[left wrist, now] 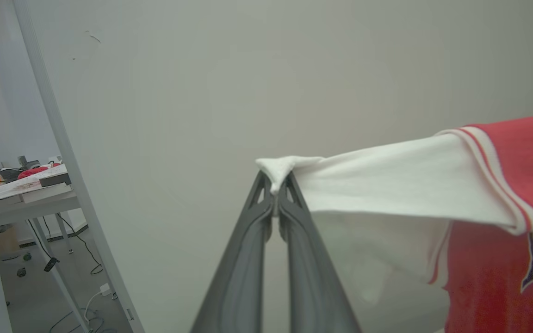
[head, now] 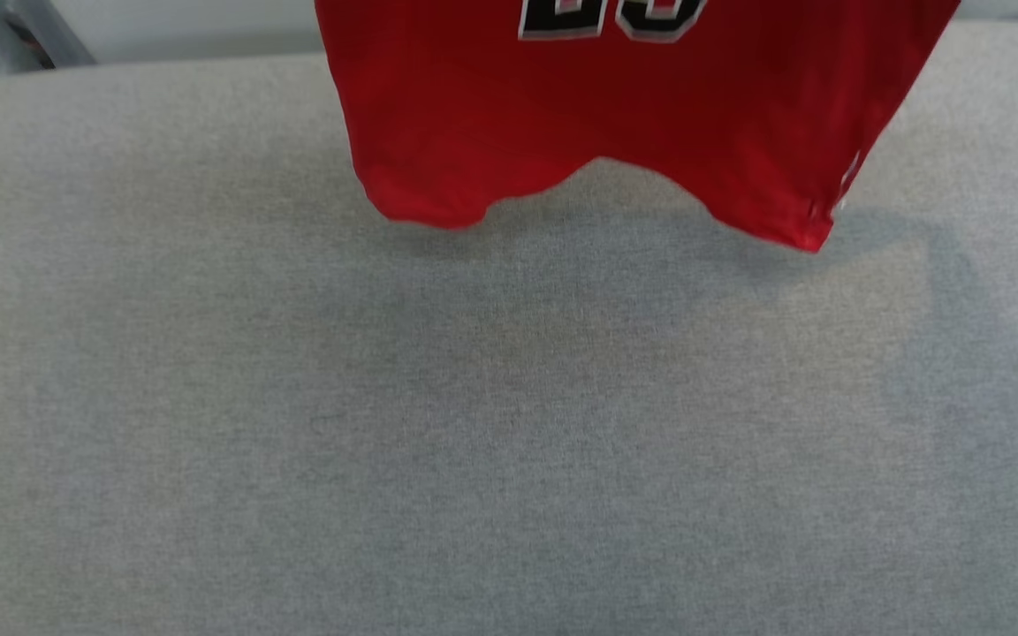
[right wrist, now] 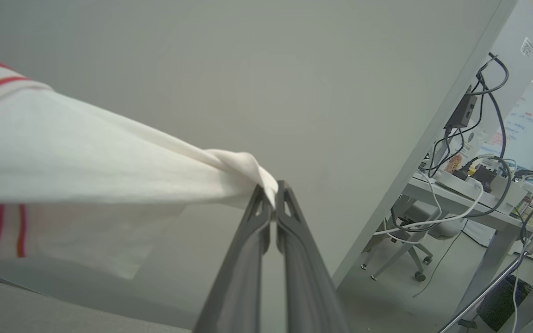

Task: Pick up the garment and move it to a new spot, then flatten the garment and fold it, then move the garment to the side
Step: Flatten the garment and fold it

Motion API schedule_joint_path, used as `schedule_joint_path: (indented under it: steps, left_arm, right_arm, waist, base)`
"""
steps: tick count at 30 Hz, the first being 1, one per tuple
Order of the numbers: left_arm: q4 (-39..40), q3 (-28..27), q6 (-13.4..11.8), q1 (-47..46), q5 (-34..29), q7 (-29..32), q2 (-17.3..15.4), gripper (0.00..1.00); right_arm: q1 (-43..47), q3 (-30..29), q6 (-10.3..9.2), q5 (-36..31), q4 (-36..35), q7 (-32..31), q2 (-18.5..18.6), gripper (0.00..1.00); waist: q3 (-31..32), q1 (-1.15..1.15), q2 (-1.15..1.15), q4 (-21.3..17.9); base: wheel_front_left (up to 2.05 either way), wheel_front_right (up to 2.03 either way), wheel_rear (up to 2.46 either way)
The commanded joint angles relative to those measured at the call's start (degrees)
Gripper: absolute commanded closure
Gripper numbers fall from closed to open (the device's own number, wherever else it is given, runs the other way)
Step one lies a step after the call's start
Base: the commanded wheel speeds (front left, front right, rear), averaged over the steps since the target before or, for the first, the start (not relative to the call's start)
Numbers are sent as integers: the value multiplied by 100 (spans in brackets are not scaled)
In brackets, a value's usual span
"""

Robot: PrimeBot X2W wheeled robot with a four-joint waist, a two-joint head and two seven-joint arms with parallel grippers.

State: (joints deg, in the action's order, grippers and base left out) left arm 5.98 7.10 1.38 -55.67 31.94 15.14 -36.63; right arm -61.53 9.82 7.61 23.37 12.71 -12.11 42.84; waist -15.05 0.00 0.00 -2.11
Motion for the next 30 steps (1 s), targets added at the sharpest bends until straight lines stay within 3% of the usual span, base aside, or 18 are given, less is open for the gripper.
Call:
schedule_joint_path:
  steps: [1,5,11,19,26,30]
  left_arm:
    - [-163,-4,43,-316,-87,-72,-47,100]
    - [-708,151,178,-1252,-282,-279,21,100]
    - [-1789,405,267,-2610,-550,-831,405,100]
    - [-3297,613,338,-3915,-905,-2053,816,100]
    - [-4184,850,495,-3864,-831,-2590,1024,100]
    - [-4566,1164,572,-3093,-687,-2846,1280,100]
  right_arm:
    - [-247,-5,-12,-67,150,73,-50,100]
    - [-960,58,-12,-244,591,251,-215,100]
    - [-2019,64,-12,-586,1334,620,-508,100]
    - [-3231,-226,-12,-1263,2550,1329,-1017,100]
    - [-3264,-317,-12,-1509,3286,1803,-1396,100]
    - [-2687,-144,-12,-1379,3706,2006,-1479,100]
  waist:
    - [-529,0,0,-84]
    - [-1008,0,0,-94]
    - [-1662,0,0,-72]
    - [-2305,0,0,-43]
    - [-2417,0,0,31]
    - [-2242,0,0,175]
  base:
    - [0,0,0]
    - [0,0,0]
    - [0,0,0]
    - [0,0,0]
    - [0,0,0]
    - [0,0,0]
